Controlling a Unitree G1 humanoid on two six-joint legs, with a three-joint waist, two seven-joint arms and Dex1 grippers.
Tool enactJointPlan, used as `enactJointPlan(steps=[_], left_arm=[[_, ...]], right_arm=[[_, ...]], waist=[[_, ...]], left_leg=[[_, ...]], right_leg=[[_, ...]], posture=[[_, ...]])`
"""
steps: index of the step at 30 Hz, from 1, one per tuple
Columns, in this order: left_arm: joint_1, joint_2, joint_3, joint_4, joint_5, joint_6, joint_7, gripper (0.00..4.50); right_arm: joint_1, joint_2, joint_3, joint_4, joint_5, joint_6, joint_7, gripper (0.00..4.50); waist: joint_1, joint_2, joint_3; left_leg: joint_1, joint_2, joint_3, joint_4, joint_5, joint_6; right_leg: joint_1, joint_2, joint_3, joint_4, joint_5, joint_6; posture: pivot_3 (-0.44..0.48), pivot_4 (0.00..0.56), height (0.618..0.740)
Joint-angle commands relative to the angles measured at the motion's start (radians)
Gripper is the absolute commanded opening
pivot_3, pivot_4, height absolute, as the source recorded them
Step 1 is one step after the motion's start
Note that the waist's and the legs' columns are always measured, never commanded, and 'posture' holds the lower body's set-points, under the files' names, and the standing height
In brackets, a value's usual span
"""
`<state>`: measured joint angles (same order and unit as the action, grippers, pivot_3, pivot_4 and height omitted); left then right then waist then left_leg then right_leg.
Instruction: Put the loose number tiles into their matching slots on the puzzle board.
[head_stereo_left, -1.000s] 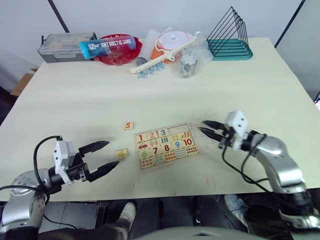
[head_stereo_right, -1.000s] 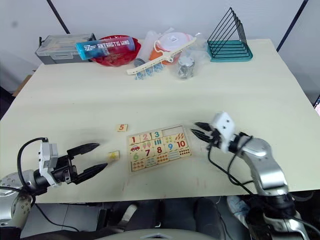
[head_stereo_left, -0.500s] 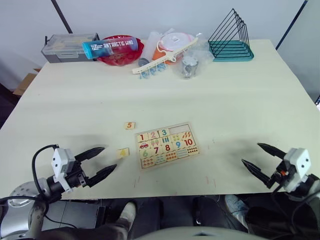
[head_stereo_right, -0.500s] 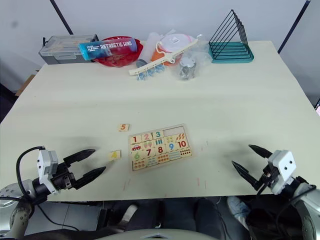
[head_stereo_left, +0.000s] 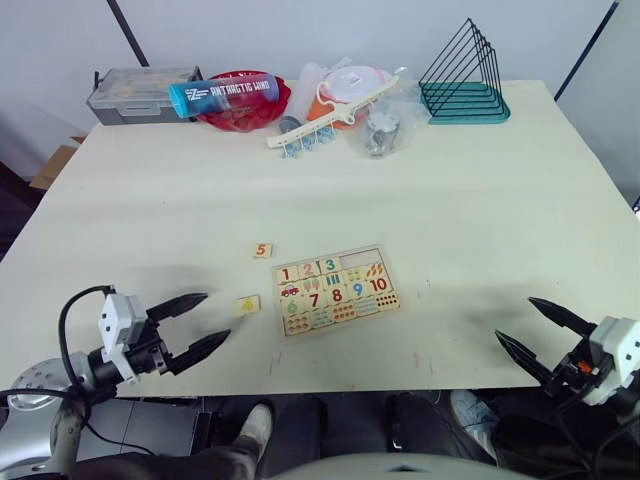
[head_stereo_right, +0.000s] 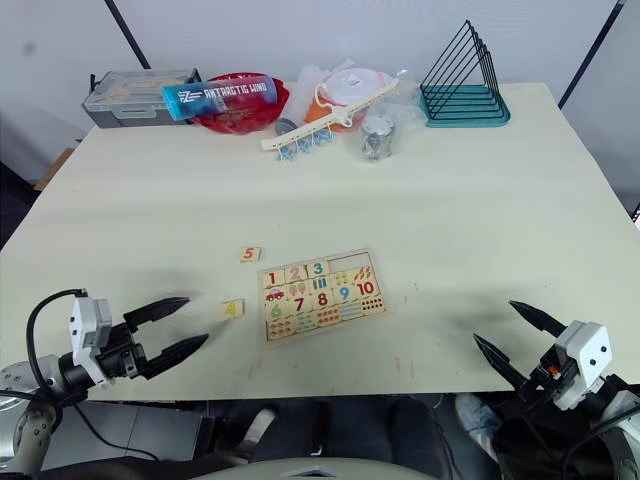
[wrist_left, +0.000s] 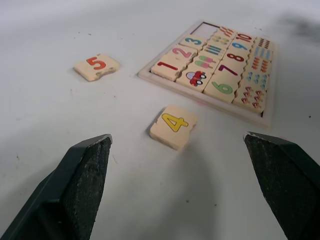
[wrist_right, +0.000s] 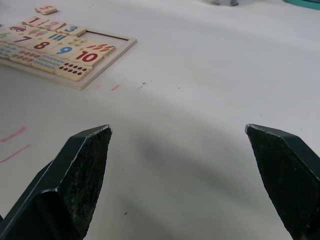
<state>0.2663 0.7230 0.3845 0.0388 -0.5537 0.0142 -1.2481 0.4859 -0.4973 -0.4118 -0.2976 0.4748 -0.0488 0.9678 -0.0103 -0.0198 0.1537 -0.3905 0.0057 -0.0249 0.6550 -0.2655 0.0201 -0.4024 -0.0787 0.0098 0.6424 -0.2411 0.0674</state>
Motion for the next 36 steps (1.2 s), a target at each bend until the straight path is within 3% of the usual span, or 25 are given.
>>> enactJointPlan(steps=[1,24,36], left_arm=[[-0.012,0.019,0.022,0.007,-0.003,-0.016,-0.017,4.50],[-0.098,0.054,0.003,0.087,0.028,-0.062,-0.092,4.50],[-0.390,0.120,-0.166,0.328,0.113,-0.164,-0.334,4.50]], right_arm=[[0.000,-0.012,-0.015,-0.007,0.019,-0.024,0.007,4.48],[-0.049,-0.044,0.018,-0.006,0.065,0.001,0.036,4.48],[-0.122,-0.150,0.043,-0.080,0.177,0.099,0.135,4.48]], waist=[[0.000,0.000,0.000],[0.000,0.000,0.000],[0.000,0.000,0.000]], left_leg=[[0.000,0.000,0.000,0.000,0.000,0.000],[0.001,-0.001,0.000,0.000,0.000,0.000],[0.006,-0.001,0.000,0.000,0.000,0.000]], right_leg=[[0.000,0.000,0.000,0.000,0.000,0.000],[0.000,0.000,0.000,0.000,0.000,0.000],[0.006,0.001,0.000,0.000,0.000,0.000]], posture=[[0.000,0.150,0.740],[0.000,0.150,0.740],[0.000,0.150,0.740]])
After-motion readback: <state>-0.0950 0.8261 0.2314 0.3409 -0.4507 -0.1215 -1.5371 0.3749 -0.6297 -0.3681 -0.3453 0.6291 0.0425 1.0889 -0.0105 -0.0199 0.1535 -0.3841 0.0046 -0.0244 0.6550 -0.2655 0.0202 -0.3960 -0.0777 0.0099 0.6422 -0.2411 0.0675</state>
